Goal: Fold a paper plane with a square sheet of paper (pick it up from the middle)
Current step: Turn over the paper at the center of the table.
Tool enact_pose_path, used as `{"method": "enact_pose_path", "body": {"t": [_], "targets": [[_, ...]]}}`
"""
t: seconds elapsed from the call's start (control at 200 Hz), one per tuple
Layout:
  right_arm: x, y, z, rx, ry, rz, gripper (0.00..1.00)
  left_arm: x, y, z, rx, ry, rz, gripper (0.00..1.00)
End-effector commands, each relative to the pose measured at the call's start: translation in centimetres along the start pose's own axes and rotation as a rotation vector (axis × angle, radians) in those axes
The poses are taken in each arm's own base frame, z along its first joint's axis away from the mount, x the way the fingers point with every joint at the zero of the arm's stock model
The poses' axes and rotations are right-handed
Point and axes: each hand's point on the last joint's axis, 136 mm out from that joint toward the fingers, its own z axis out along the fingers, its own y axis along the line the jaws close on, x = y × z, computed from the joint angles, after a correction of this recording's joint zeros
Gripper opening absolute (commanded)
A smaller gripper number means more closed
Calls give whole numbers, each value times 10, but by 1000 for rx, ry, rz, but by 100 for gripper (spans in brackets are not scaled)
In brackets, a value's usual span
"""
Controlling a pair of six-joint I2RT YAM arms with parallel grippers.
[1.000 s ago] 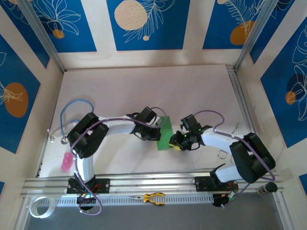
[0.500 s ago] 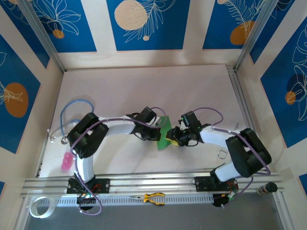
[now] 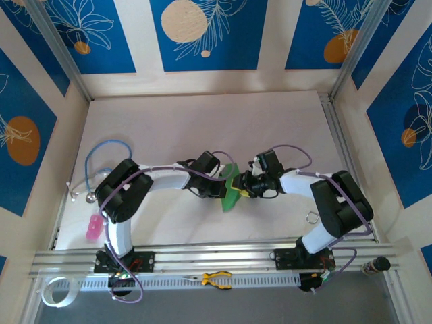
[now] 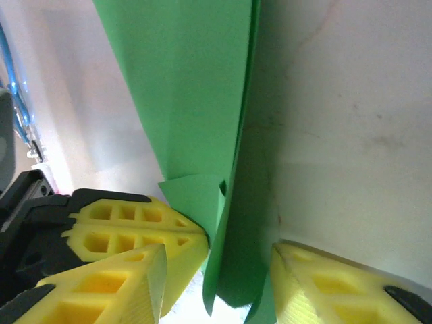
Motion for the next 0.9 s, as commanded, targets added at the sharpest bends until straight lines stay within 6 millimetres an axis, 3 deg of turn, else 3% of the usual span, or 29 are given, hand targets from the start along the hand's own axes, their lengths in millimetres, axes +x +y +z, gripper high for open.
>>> {"method": "enact_pose_path", "body": {"t": [0.0, 0.425, 0.73, 0.895], "targets": [[-8, 12, -1, -51, 14, -58, 44, 22, 24, 9, -62, 66, -47, 0], [-15, 2, 2, -83, 23, -46, 36, 18, 21, 6, -62, 55, -45, 0], [-21, -5, 4, -83, 16, -36, 19, 8, 4, -2, -10, 28, -34, 1], [-22, -1, 2, -93, 12, -53, 9, -1, -6, -11, 10, -6, -22, 7]]}}
